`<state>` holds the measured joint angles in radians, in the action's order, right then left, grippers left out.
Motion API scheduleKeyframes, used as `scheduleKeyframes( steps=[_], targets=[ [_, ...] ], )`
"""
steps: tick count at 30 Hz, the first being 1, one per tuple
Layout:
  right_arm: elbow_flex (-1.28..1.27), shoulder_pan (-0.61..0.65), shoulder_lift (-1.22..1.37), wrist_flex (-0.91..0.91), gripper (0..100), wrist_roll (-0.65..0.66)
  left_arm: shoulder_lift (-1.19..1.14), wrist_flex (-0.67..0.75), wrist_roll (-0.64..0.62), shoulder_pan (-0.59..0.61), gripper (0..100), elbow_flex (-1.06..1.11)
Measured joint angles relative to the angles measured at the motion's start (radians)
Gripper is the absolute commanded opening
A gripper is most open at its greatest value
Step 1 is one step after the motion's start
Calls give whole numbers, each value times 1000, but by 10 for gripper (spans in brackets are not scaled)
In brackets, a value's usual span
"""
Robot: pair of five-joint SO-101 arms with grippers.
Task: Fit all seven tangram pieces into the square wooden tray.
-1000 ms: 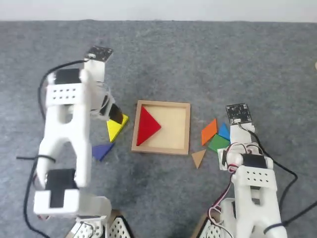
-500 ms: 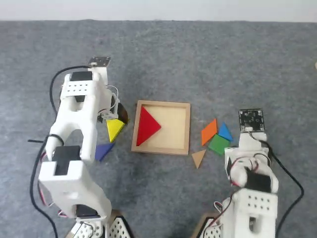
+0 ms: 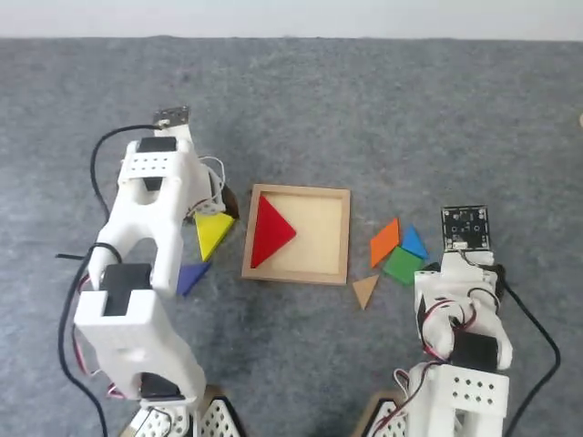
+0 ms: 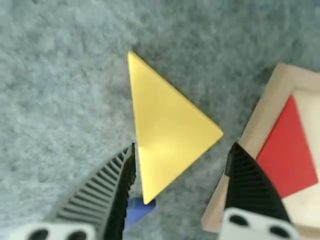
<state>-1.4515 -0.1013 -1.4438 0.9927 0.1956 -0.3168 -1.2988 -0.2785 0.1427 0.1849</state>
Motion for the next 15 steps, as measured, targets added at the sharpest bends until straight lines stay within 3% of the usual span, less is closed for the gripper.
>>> scheduleKeyframes(
  steps=[8, 15],
  targets=[
    [0, 14, 0, 0, 351, 0, 0, 91, -37, -29, 291, 69],
    [0, 14, 0, 0, 351, 0, 0, 120, -21, 28, 291, 77]
  ],
)
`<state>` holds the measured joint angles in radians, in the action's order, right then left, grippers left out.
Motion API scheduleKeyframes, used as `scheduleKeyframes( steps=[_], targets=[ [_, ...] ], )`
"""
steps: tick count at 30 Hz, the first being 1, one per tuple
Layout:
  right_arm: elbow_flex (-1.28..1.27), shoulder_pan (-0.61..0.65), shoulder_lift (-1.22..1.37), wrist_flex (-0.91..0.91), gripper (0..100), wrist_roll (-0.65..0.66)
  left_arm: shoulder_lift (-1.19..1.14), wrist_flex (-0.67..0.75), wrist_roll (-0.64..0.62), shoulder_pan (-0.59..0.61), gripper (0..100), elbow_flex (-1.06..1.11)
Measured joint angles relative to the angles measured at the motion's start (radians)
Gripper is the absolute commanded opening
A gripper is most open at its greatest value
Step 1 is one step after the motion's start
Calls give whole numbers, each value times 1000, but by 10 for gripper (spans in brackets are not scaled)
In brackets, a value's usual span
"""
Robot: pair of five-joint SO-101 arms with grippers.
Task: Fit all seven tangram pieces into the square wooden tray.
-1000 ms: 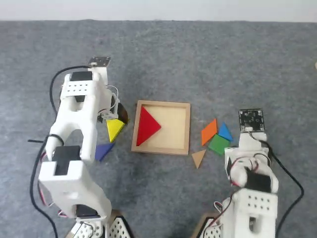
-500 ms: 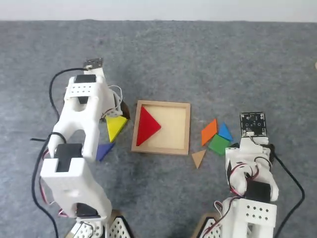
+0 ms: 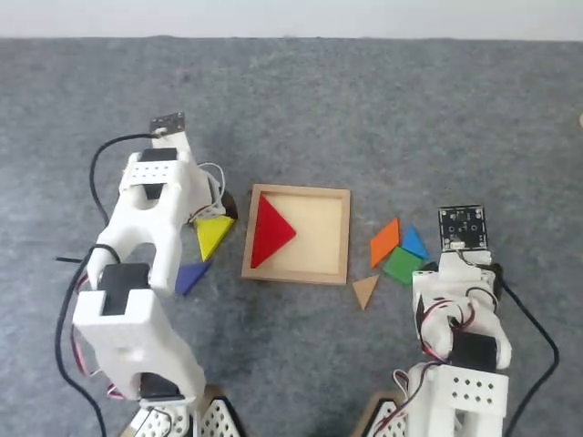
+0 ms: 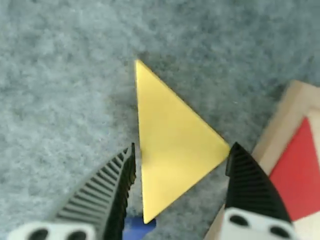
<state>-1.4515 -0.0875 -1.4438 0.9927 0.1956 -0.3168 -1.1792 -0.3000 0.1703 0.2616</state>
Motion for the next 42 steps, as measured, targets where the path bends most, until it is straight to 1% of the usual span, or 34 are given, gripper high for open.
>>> scheduleKeyframes(
  steps=[8, 14, 19, 32, 37, 42],
  targets=[
    [0, 0, 0, 0, 351, 0, -55, 21, 25, 3, 290, -2],
    [0, 0, 0, 0, 351, 0, -112, -9, 31, 3, 287, -80],
    [0, 0, 0, 0, 351, 0, -157, -57, 52, 3, 234, -144],
    [0, 0, 0, 0, 351, 0, -141, -61, 221, -26, 184, -173],
    [0, 0, 0, 0, 351, 0, -141, -75, 255, -40, 183, -176],
    [0, 0, 0, 0, 351, 0, -127, -106, 270, -68, 155, -180]
  ],
)
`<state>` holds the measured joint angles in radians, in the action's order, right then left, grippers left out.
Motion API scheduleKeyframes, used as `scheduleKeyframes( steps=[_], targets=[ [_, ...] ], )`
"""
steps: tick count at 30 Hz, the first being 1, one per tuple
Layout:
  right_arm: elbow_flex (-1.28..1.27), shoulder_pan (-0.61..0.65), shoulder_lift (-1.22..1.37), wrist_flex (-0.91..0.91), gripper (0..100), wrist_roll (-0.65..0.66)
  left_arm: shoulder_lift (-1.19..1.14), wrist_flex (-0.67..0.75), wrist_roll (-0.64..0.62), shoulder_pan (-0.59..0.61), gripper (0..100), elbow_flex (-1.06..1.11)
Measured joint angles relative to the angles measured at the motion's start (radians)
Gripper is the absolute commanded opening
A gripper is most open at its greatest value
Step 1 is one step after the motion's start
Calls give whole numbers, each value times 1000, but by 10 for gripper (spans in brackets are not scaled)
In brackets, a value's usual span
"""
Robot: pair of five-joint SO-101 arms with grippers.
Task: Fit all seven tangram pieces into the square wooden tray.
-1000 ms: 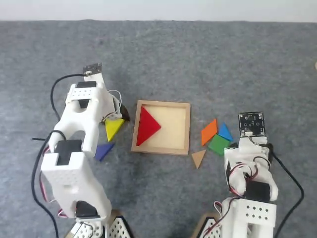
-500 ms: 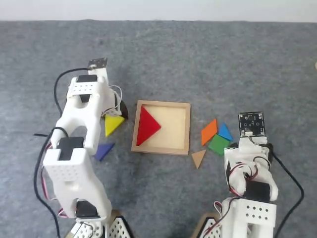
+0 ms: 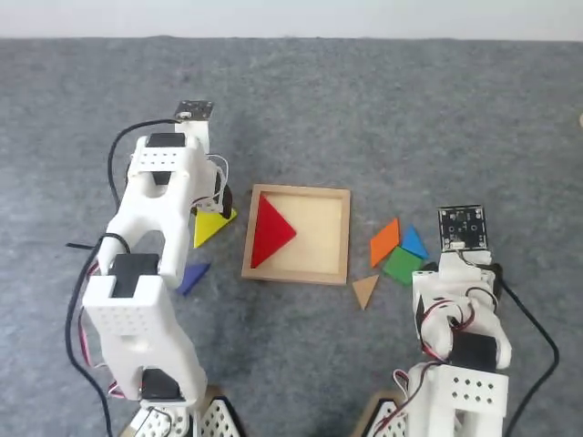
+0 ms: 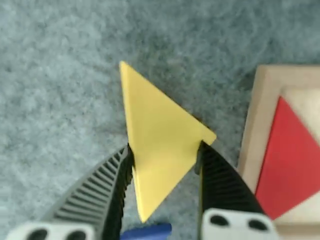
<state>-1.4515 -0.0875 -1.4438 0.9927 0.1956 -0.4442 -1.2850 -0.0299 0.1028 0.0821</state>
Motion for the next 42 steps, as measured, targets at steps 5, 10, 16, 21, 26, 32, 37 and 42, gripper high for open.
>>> scheduleKeyframes(
  steps=[5, 10, 16, 21, 26, 32, 37, 42],
  targets=[
    [0, 0, 0, 0, 351, 0, 74, -80, 3, -92, 156, 20],
    [0, 0, 0, 0, 351, 0, 178, -149, 15, -204, 156, 21],
    [0, 0, 0, 0, 351, 0, 184, -147, 25, -249, 156, 21],
    [0, 0, 0, 0, 351, 0, 184, -147, 38, -334, 156, 21],
    [-2, 0, 0, 0, 351, 0, 190, -147, 52, -462, 156, 21],
    [-8, -2, 0, 0, 351, 0, 305, -232, 77, -384, 156, -40],
    [-8, 0, 0, 0, 351, 0, 500, -279, 112, -138, 158, -101],
    [-8, 0, 0, 0, 351, 0, 482, -180, 144, 12, 159, 14]
  ],
)
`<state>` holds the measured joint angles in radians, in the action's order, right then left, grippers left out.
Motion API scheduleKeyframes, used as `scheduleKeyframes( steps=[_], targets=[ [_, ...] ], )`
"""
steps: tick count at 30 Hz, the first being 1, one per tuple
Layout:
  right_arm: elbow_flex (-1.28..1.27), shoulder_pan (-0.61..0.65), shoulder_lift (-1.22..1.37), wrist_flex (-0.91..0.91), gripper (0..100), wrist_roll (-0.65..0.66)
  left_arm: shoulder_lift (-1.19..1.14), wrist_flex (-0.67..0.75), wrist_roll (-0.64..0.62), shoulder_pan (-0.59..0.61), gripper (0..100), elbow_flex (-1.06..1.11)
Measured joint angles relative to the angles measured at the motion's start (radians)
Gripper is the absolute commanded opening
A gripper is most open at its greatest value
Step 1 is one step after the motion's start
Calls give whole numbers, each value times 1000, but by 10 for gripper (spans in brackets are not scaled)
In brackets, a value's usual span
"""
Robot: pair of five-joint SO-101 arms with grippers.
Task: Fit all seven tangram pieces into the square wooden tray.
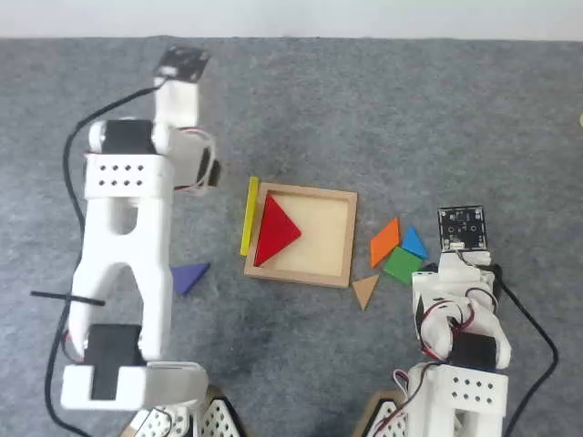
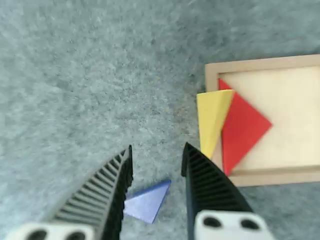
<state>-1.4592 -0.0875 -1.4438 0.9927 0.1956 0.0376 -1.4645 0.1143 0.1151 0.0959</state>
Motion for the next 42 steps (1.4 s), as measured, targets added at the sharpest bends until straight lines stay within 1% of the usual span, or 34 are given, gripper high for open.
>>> scheduleKeyframes(
  steps=[3, 8, 12, 17, 19, 23, 28, 30, 36, 39, 42],
  targets=[
    [0, 0, 0, 0, 351, 0, -101, 109, 0, -9, 159, 89],
    [0, 0, 0, 0, 351, 0, -272, 215, -26, -89, 159, 100],
    [0, 0, 0, 0, 351, 0, -365, 227, -38, -190, 159, 66],
    [0, 0, 0, 0, 351, 0, -385, 219, -66, -342, 159, 5],
    [0, 0, 0, 0, 351, 0, -387, 193, -68, -377, 159, -9],
    [0, 0, 0, 0, 351, 0, -387, 158, -68, -370, 159, -21],
    [0, 0, 0, 0, 351, 0, -333, 144, -71, -265, 158, -21],
    [0, -2, 0, 0, 351, 0, -315, 132, -66, -242, 156, -21],
    [0, 0, 0, 0, 351, 0, -311, 91, -34, -236, 156, -20],
    [0, 0, 0, 0, 351, 0, -311, 89, -9, -236, 158, 23],
    [0, 0, 0, 0, 351, 0, -311, 89, 26, -262, 159, 87]
  ],
)
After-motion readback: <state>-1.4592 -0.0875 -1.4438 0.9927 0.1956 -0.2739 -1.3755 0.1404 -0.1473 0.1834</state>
